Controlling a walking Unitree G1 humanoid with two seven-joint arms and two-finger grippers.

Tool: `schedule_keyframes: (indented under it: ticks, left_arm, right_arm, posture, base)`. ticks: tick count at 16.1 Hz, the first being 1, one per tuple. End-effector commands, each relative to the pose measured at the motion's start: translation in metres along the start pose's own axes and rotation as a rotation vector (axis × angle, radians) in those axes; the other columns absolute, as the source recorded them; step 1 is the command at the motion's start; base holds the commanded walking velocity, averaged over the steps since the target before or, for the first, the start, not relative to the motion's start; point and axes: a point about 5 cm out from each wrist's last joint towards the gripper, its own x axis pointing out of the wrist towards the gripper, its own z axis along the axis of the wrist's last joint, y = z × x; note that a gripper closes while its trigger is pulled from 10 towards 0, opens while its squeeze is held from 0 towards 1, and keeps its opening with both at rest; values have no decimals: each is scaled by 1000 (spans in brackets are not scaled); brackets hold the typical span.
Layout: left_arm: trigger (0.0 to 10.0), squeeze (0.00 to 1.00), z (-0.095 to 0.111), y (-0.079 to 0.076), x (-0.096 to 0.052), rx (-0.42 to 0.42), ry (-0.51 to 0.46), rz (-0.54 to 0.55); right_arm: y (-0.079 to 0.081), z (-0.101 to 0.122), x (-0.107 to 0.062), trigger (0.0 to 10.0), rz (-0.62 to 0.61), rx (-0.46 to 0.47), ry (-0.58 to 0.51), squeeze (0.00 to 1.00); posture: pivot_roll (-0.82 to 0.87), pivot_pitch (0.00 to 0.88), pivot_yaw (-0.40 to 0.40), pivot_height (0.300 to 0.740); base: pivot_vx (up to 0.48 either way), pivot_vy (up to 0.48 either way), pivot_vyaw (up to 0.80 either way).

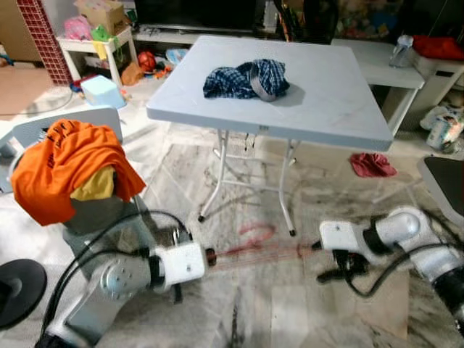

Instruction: Hang hanger

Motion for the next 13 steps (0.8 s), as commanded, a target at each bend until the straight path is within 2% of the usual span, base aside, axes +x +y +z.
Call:
schedule_keyframes:
  ticks: [1, 2, 4, 7, 8, 9, 11, 13]
  left_arm:
    - [10000, 0, 2, 11, -1, 32, -10, 47]
    - [10000, 0, 4, 13, 1, 39, -16, 54]
    - [10000, 0, 5, 13, 8, 54, -48, 67]
    - [10000, 0, 8, 13, 13, 67, -71, 70]
    - [10000, 0, 9, 13, 16, 82, -78, 67]
    - [10000, 0, 9, 14, 17, 90, -80, 65]
    - [10000, 0, 10, 17, 23, 120, -91, 63]
    - [10000, 0, 8, 18, 24, 128, -88, 62]
  right_arm:
    - [-13, 7, -5, 4235, -57, -25, 8, 0]
    - [-21, 13, -5, 10000, -102, -30, -2, 0]
    - [-35, 28, 0, 10000, -197, -37, -54, 0]
    - [-35, 30, 3, 10000, -186, -30, -67, 0]
    - [-39, 33, 2, 10000, -219, -45, -74, 220]
    - [-44, 36, 1, 10000, -254, -40, -89, 1000]
    - [-53, 39, -4, 10000, -298, -70, -78, 1000]
    - [-53, 37, -7, 10000, -293, -80, -67, 1000]
  posture:
    - [-23, 0, -25, 740]
    - [-23, 0, -25, 740]
    - [-23, 0, -25, 740]
    - [-21, 0, -22, 740]
    - [-22, 0, -21, 740]
    - [-24, 0, -22, 740]
    - [-26, 0, -22, 740]
    - [-25, 0, -24, 740]
  base:
    - [0, 0, 0]
    - [0, 0, 0]
    - [0, 0, 0]
    - [0, 0, 0]
    - [0, 0, 0]
    - [0, 0, 0]
    - [0, 0, 0]
    - [0, 0, 0]
